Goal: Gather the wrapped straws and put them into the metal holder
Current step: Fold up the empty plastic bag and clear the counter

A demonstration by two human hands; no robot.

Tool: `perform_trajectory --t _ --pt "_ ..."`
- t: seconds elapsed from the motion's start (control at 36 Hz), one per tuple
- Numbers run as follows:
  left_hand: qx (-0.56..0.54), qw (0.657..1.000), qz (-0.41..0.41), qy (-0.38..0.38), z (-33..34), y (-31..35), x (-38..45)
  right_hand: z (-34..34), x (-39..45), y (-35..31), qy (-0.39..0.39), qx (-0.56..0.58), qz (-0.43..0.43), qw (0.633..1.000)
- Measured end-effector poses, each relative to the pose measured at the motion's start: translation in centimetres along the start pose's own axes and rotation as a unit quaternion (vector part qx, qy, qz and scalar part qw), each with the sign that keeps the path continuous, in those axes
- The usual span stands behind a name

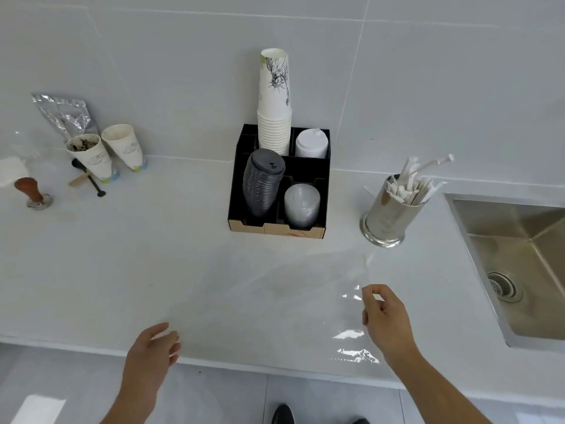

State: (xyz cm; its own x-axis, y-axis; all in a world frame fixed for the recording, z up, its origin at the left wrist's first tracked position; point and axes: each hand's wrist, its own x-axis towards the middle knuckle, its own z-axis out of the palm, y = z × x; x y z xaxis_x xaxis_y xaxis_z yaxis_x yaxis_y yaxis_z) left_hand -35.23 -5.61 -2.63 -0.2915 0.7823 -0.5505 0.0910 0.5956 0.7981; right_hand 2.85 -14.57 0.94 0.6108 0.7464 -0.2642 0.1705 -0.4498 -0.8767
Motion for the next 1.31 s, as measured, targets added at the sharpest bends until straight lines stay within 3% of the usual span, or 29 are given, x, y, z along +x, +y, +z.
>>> perform_trajectory --t 0.08,0.17,0.31,0.53,0.69,0.83,1.11,1.31 --pt "0.156 0.982 0.107 0.013 -0.1 0.4 -0.6 0.2 -0.1 1.5 -0.004 -0.001 0.025 1.0" --pt "0.29 0.934 0.208 0.005 0.4 1.3 -1.2 0.5 -0.1 2.3 -0.014 -0.003 0.043 0.999" --pt "0.361 0.878 0.299 -0.098 4.8 3.4 -2.0 1.0 0.0 3.3 -0.033 0.022 0.075 0.996" --pt "0.498 0.733 0.365 -0.285 16.6 4.7 -2.2 1.4 -0.4 4.2 -0.042 0.096 0.131 0.986" --pt "0.576 0.643 0.388 -0.324 21.6 3.7 -2.3 1.0 -1.1 5.3 -0.059 0.157 0.162 0.972" --pt "0.64 0.574 0.405 -0.313 23.3 2.6 -2.3 0.6 -1.8 6.8 -0.062 0.181 0.185 0.964" --pt "0.662 0.573 0.378 -0.301 24.0 2.1 -1.3 0.4 -3.7 9.1 -0.06 0.147 0.184 0.97" --pt "0.664 0.566 0.376 -0.31 24.1 2.9 -0.8 0.5 -3.6 9.7 -0.035 0.188 0.204 0.96"
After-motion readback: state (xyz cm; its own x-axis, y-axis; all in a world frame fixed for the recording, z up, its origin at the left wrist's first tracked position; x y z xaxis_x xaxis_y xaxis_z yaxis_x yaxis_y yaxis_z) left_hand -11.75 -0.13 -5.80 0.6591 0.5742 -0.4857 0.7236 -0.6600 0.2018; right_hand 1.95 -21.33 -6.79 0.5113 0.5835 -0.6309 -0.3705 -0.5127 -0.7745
